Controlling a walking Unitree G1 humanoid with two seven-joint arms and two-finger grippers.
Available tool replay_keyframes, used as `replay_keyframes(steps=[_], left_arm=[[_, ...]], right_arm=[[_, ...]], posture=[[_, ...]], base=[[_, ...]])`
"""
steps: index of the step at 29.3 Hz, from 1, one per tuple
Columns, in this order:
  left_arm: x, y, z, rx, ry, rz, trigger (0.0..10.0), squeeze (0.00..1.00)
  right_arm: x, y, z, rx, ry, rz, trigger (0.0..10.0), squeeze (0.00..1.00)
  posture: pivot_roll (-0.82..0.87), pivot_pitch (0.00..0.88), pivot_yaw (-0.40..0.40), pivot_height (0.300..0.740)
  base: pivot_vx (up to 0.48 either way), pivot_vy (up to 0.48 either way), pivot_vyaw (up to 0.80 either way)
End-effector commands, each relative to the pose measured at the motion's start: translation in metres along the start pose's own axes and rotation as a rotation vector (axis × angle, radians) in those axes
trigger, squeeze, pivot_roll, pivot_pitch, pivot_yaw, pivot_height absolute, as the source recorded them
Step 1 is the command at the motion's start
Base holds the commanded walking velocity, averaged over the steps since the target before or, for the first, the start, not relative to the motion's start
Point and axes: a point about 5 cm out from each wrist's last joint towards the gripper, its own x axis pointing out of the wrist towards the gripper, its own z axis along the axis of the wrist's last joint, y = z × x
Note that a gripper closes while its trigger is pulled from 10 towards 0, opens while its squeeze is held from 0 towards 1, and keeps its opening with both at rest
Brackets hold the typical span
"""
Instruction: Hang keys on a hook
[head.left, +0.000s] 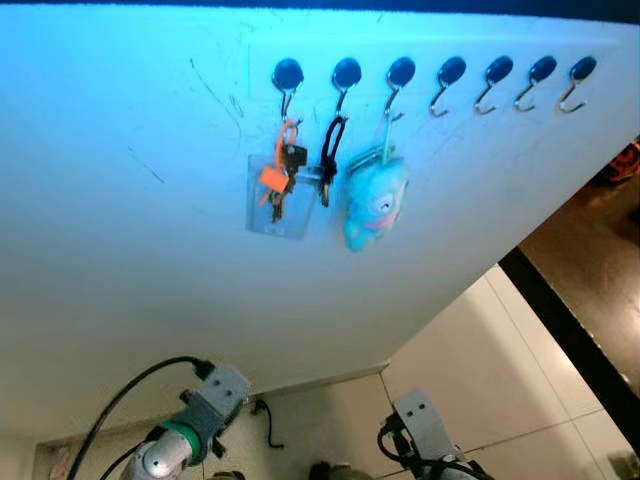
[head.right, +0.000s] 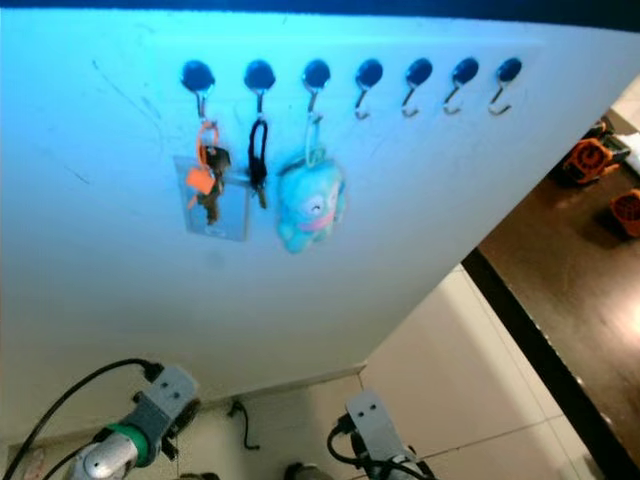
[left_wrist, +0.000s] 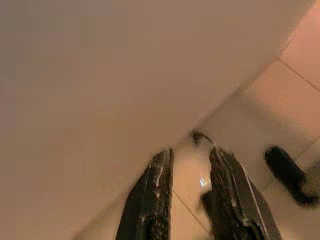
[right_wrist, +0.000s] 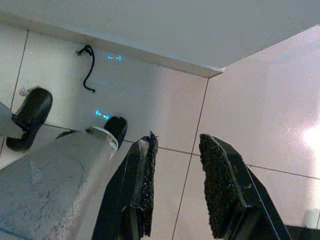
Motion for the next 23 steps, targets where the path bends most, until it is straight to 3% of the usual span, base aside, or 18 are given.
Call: replay_keyframes(steps=[1,4,6,9,18,23], left_arm=[[-0.004,-0.009,-0.015,-0.012,0.061,-0.012,10.0,0.0],[-0.01,-0.012,-0.036,0.027,0.153,-0.031,10.0,0.0],[-0.01,-0.012,-0.036,0.027,0.153,-0.031,10.0,0.0],[-0.015,0.001,-0.052,0.112,0.233,-0.055,10.0,0.0],[-0.008,0.012,-0.048,0.187,0.254,-0.073,10.0,0.0],[0.0,0.007,-0.036,0.208,0.227,-0.071,10.0,0.0]], right_arm=[[-0.004,0.002,-0.011,0.001,0.045,0.002,10.0,0.0],[-0.004,0.005,-0.014,0.004,0.069,0.004,10.0,0.0],[-0.004,0.005,-0.014,0.004,0.069,0.004,10.0,0.0],[0.0,0.007,-0.009,0.024,0.08,-0.012,10.0,0.0],[0.007,0.013,0.006,0.07,0.046,-0.031,10.0,0.0],[0.008,0.014,0.008,0.103,0.037,-0.041,10.0,0.0]], posture=[[-0.03,0.08,-0.043,0.74],[-0.02,0.043,-0.025,0.74],[-0.02,0.043,-0.025,0.74],[-0.02,0.0,0.008,0.74],[-0.04,0.0,0.059,0.74],[-0.05,0.0,0.062,0.74]], base=[[0.0,0.0,0.0],[0.0,0.0,0.0],[0.0,0.0,0.0],[0.0,0.0,0.0],[0.0,0.0,0.0],[0.0,0.0,0.0]])
